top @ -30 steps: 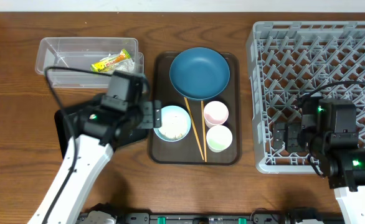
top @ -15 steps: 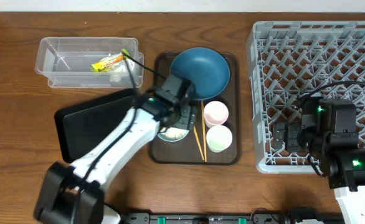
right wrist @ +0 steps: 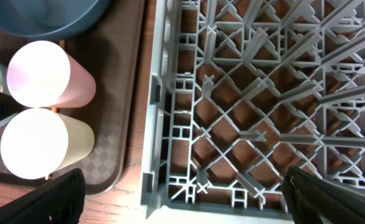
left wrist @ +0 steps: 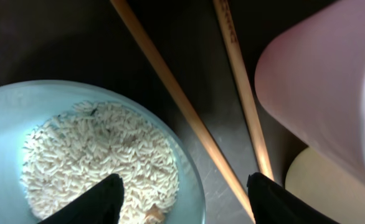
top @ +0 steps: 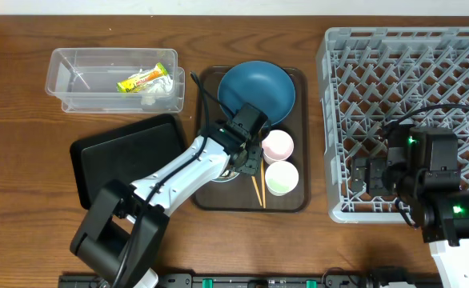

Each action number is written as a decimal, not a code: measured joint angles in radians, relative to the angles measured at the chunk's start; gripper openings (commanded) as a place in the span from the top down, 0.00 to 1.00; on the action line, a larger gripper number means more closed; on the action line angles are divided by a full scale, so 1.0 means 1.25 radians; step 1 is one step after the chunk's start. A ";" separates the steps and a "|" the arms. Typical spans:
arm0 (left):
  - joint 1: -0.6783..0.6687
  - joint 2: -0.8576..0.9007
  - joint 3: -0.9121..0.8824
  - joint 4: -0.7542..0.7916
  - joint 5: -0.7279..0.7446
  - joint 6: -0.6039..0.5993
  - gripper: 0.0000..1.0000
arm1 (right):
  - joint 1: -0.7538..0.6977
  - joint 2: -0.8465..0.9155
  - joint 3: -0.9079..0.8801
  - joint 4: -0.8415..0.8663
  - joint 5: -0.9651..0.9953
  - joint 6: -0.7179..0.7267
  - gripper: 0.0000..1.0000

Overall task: Sort waste into correct bins and load items into the dishwasher rack
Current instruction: 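Lower the left gripper onto the rim of the light-blue rice bowl and grasp it, then lift the bowl with the left gripper and tip the rice onto the black tray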

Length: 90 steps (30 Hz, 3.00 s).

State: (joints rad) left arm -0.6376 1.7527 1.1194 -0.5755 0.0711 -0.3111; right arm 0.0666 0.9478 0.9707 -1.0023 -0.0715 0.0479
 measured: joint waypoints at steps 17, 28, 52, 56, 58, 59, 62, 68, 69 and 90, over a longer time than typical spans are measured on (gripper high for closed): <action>0.000 0.034 0.000 0.027 0.000 -0.008 0.66 | 0.000 0.000 0.000 0.000 0.000 0.000 0.01; 0.000 0.034 0.000 0.027 0.000 -0.005 0.77 | 0.000 0.000 0.000 0.000 0.000 0.000 0.01; 0.000 0.034 0.000 0.005 0.000 -0.012 0.77 | 0.000 0.000 0.000 0.000 0.000 0.000 0.01; 0.000 0.034 0.000 0.003 0.000 -0.016 0.77 | 0.000 0.000 0.000 0.000 0.000 0.000 0.01; 0.000 0.034 0.000 0.002 0.000 -0.021 0.77 | 0.000 0.000 0.000 0.000 0.000 0.000 0.01; 0.000 0.034 0.000 0.000 0.000 -0.023 0.77 | 0.000 0.000 0.000 0.000 0.000 0.000 0.01; 0.000 0.037 0.000 -0.007 0.000 -0.026 0.77 | 0.000 0.000 0.000 0.000 0.000 0.000 0.01; -0.001 0.043 0.000 -0.013 0.000 -0.027 0.81 | 0.000 0.000 0.000 0.000 0.000 0.000 0.01; -0.001 0.043 0.000 -0.013 0.000 -0.027 0.85 | 0.000 0.000 0.000 0.000 0.000 0.000 0.01; -0.004 -0.014 0.004 -0.058 -0.020 -0.030 0.94 | 0.000 0.000 0.000 0.000 0.000 0.000 0.01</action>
State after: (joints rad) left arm -0.6426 1.7348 1.1244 -0.6479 0.0467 -0.3481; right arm 0.0666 0.9478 0.9707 -1.0023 -0.0711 0.0479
